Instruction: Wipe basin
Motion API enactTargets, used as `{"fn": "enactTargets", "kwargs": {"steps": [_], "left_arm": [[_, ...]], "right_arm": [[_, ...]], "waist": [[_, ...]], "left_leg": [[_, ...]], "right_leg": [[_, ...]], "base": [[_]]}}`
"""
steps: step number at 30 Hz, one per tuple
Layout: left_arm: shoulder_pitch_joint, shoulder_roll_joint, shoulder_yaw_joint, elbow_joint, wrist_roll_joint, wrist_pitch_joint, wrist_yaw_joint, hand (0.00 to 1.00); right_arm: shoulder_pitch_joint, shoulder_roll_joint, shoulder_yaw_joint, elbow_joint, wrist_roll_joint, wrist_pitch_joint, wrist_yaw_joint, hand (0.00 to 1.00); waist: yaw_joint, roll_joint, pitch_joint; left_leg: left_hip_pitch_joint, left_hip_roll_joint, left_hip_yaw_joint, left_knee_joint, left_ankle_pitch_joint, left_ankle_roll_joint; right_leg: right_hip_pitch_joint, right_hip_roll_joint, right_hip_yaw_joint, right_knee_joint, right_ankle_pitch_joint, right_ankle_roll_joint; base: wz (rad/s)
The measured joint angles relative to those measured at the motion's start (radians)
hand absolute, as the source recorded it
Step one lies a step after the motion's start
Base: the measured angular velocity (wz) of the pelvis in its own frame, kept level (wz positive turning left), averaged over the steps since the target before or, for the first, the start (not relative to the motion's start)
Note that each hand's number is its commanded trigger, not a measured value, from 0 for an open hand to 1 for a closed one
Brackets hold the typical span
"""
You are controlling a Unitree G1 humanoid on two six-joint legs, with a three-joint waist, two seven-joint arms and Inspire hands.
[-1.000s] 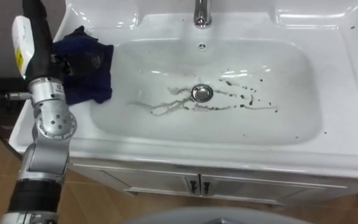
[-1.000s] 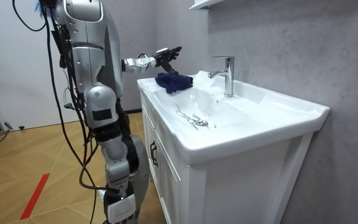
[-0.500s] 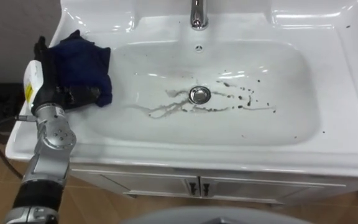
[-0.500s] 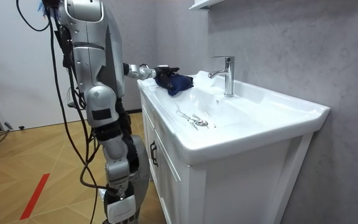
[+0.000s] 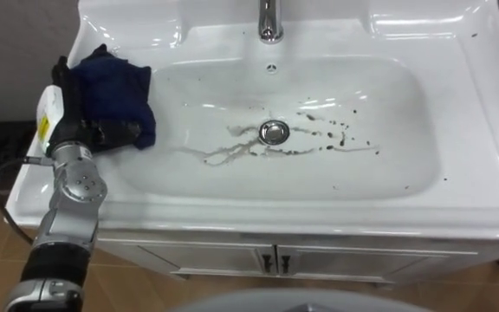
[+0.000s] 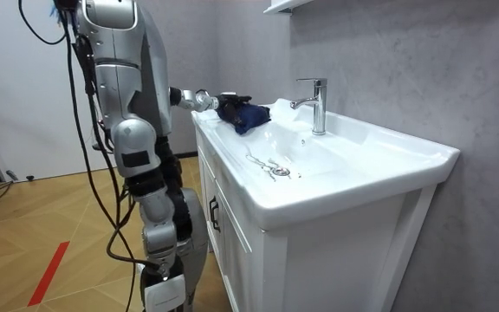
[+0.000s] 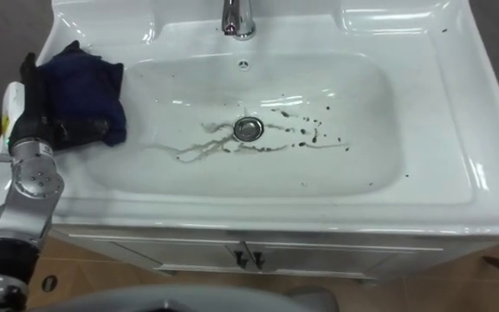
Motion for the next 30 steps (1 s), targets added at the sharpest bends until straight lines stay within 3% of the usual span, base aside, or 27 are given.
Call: {"fn": "enactTargets", "kwargs": {"steps": [9,14,22,30], "left_arm": [[-0.009,-0.002,0.000,0.019,0.075,0.002,-0.020,0.00],[-0.009,-0.004,-0.012,0.055,0.177,0.002,-0.039,0.00],[0.003,-0.006,-0.088,0.088,0.332,0.001,-0.059,0.00],[0.008,-0.019,-0.086,0.098,0.349,0.001,-0.083,0.00]], "right_arm": [[0.002,0.001,0.002,-0.001,-0.022,0.007,0.000,0.00],[-0.002,0.001,0.002,-0.002,-0.036,0.008,-0.001,0.00],[-0.009,-0.002,0.002,-0.023,-0.068,0.005,0.000,0.00],[-0.009,-0.003,-0.001,-0.055,-0.079,0.006,0.004,0.00]], "waist": [[0.002,-0.005,-0.0042],[0.001,-0.003,-0.0070],[-0.001,0.008,-0.0079],[0.003,0.017,-0.0129]], "left_leg": [[0.001,0.001,0.008,0.001,0.000,0.000],[0.018,0.001,0.010,0.000,0.000,0.000],[0.020,0.008,0.008,0.002,0.000,0.000],[0.027,0.009,0.009,0.002,0.000,0.000]], "right_leg": [[0.000,-0.001,0.003,0.000,0.002,0.002],[0.017,0.000,0.011,-0.002,0.006,0.002],[0.017,0.003,0.016,-0.004,0.010,-0.002],[0.029,0.003,0.014,-0.015,0.014,-0.005]], "base": [[0.00],[-0.05],[0.00],[-0.01]]}}
